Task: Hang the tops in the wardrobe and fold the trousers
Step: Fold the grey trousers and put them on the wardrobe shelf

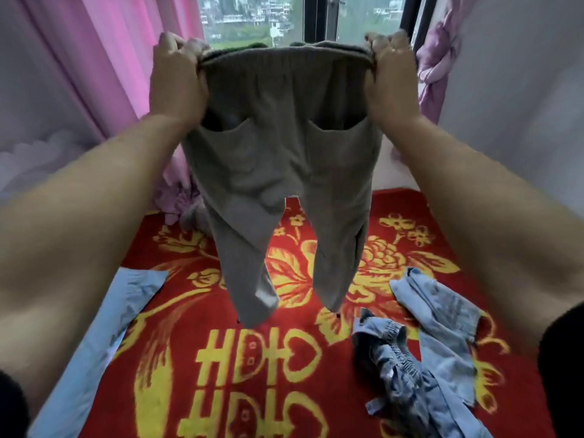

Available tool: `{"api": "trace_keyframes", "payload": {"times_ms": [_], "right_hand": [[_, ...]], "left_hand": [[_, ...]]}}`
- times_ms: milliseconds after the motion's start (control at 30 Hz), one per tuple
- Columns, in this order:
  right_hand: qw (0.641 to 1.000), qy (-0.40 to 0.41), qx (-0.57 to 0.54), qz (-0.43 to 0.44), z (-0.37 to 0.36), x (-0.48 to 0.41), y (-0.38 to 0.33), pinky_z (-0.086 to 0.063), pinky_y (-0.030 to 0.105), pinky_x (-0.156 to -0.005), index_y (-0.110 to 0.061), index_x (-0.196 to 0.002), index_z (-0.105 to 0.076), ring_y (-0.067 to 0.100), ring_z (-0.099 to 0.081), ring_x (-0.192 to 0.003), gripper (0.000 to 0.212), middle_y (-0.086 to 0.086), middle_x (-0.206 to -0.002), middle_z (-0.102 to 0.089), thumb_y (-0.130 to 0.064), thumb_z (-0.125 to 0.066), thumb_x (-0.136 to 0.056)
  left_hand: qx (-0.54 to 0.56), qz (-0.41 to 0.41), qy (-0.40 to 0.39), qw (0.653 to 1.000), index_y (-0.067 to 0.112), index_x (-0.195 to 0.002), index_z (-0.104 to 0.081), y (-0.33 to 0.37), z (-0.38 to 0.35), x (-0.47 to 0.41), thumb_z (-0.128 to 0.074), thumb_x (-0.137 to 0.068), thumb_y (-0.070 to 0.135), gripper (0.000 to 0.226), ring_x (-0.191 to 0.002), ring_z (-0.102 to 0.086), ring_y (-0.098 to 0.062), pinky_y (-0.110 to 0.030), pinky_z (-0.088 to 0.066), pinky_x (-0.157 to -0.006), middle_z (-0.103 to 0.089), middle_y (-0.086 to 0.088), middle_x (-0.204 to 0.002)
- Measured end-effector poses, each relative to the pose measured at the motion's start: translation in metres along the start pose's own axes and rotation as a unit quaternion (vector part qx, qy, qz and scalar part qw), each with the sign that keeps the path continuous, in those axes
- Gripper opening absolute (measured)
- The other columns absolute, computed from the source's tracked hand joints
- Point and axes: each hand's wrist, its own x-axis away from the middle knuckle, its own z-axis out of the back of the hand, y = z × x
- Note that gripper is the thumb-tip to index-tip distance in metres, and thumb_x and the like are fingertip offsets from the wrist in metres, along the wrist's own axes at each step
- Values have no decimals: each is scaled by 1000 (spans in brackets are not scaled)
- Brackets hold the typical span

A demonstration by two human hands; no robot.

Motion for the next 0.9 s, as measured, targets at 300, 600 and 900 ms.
{"api": "trace_keyframes", "payload": {"times_ms": [300,600,900], "right_hand": [[996,-86,-7,4,11,95,-9,-35,32,-99,-9,-138,-54,36,-52,-119,44,22,-128,-54,-11,-46,-95],[903,-422,46,-61,-45,339,23,-45,38,-93,-12,-129,-62,36,-55,-112,34,17,-116,-56,-15,-58,-94],[797,-585,144,-26,-53,534,37,-50,42,-85,-28,-126,-60,29,-54,-117,33,5,-121,-57,-23,-52,-94]], "left_hand": [[7,2,-67,998,14,-128,-59,-24,10,86,-44,-94,16,38,-114,-46,-37,-44,-40,-95,-48,-20,-121],[-137,50,-387,911,35,-122,-62,-79,-47,360,-52,-92,26,32,-113,-50,-28,-40,-43,-88,-57,-2,-117],[-167,54,-561,809,40,-123,-59,-96,-60,551,-45,-94,24,36,-116,-52,-24,-39,-42,-87,-58,3,-120]]}}
